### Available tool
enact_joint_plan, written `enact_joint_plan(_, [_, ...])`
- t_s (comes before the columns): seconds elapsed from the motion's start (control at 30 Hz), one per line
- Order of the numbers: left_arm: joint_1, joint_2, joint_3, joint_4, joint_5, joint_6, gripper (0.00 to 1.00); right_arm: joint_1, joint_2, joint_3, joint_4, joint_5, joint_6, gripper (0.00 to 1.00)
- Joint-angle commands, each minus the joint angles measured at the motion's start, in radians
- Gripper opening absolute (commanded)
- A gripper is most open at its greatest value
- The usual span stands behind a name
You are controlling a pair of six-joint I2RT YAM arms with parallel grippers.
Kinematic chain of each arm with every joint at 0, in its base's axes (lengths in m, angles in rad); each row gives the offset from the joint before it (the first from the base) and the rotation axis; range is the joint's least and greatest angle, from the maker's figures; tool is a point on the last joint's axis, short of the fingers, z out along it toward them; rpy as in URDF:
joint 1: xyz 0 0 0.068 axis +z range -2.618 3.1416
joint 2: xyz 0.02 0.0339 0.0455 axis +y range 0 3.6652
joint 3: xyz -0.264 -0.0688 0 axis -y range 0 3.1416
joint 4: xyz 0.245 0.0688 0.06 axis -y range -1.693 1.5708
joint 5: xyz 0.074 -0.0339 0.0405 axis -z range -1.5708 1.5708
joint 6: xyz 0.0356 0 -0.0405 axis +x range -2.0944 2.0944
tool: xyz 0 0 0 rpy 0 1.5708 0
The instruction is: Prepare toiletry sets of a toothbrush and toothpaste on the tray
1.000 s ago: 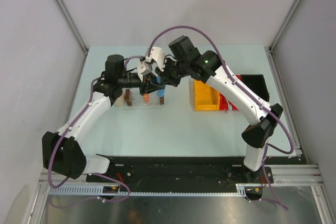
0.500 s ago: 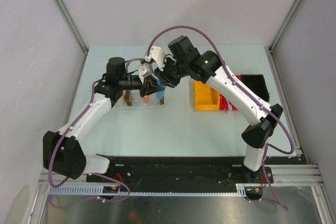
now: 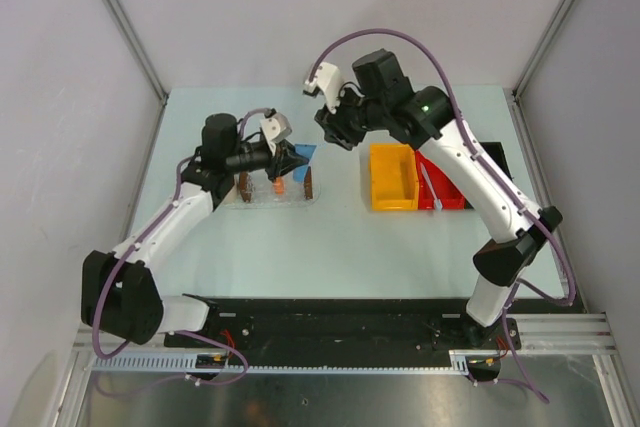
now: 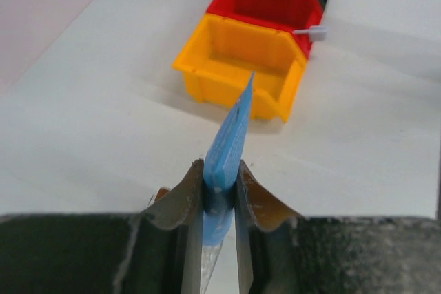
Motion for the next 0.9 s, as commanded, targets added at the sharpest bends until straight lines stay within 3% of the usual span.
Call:
enact_joint_plan(0.0, [-0.003, -0.076, -0.104, 0.312, -0.166, -0.181, 0.0, -0.019, -0.066, 0.016, 0.037, 0.022, 0.011, 0.44])
enact_joint_plan(0.37, [-0.056, -0.15, -0.326, 0.702, -0.46, -0.362, 0.0, -0.039, -0.107, -0.057, 0.054, 0.018, 0.014, 0.44])
enact_joint_plan(0.57, [-0.064, -0.156, -0.403, 0.833, -0.537, -0.439, 0.0, -0.05, -0.123, -0.082, 0.06, 0.005, 0.015, 0.44])
enact_joint_plan(0.87, [-0.064, -0.132, -0.446, 0.882, -0.638, -0.468, 0.0, -0.068, -0.141, -0.112, 0.069, -0.007, 0.018, 0.44])
